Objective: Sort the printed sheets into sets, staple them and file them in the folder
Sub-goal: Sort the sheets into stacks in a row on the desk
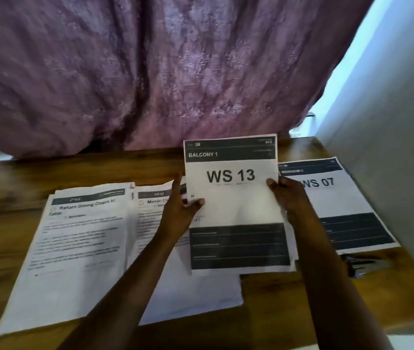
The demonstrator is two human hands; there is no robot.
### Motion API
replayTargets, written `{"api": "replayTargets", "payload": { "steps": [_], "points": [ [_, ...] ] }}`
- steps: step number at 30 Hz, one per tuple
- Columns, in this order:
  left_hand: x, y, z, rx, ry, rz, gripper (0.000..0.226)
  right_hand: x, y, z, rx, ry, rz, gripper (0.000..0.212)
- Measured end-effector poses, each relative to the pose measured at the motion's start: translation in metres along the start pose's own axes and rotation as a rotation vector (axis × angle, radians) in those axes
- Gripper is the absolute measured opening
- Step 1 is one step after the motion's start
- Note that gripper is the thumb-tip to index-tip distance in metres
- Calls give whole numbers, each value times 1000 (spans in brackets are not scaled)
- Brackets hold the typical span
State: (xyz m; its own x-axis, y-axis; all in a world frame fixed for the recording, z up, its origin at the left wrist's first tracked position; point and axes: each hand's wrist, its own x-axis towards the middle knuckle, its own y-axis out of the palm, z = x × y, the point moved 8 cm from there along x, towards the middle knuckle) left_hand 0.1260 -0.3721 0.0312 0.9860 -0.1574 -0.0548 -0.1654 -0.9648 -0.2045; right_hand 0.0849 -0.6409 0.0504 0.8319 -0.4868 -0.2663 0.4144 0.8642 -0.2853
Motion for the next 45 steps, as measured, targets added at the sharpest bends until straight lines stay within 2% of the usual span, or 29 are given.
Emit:
{"api": "replayTargets", "payload": {
  "steps": [3, 7, 9, 15, 20, 22, 24, 26, 29, 34, 39, 42, 45],
  "points": [
    [18, 58, -15, -162, -85, 76, 66, 34, -62, 2, -27, 16, -51, 25],
    [34, 145, -27, -219, -127, 154, 73, 82, -140, -2, -349, -75, -208, 31],
    [42, 187, -26, -153, -139, 194, 73, 101, -168, -6, -522, -113, -253, 28],
    [53, 259, -28, 348, 9, 208, 48, 135, -206, -27, -774, -177, -334, 25],
    [49, 260, -28, 865, 228, 125, 53, 135, -199, -31, -866, -283, -402, 34],
    [46, 253, -16, 1001, 195, 135, 64, 124, -178, -32, -875, -379, -350, 41],
    [43, 250, 1, 1104, 122, 207, 74, 117, -146, -49, -912, -414, -160, 53],
    [42, 248, 16, 1171, 69, 288, 78, 115, -120, -76, -1009, -362, 0, 65],
    [42, 244, 27, 1176, 51, 340, 78, 116, -109, -97, -1116, -323, 13, 73],
    [42, 242, 28, 1179, 55, 350, 79, 113, -108, -94, -1113, -326, -93, 73],
    [42, 242, 23, 1154, 59, 341, 77, 113, -113, -94, -1133, -311, -80, 68],
    [38, 233, 6, 1083, 112, 279, 71, 105, -111, -77, -1055, -331, -111, 66],
    [31, 196, -18, 908, 195, 127, 61, 76, -88, -38, -850, -460, -183, 52]
  ]
}}
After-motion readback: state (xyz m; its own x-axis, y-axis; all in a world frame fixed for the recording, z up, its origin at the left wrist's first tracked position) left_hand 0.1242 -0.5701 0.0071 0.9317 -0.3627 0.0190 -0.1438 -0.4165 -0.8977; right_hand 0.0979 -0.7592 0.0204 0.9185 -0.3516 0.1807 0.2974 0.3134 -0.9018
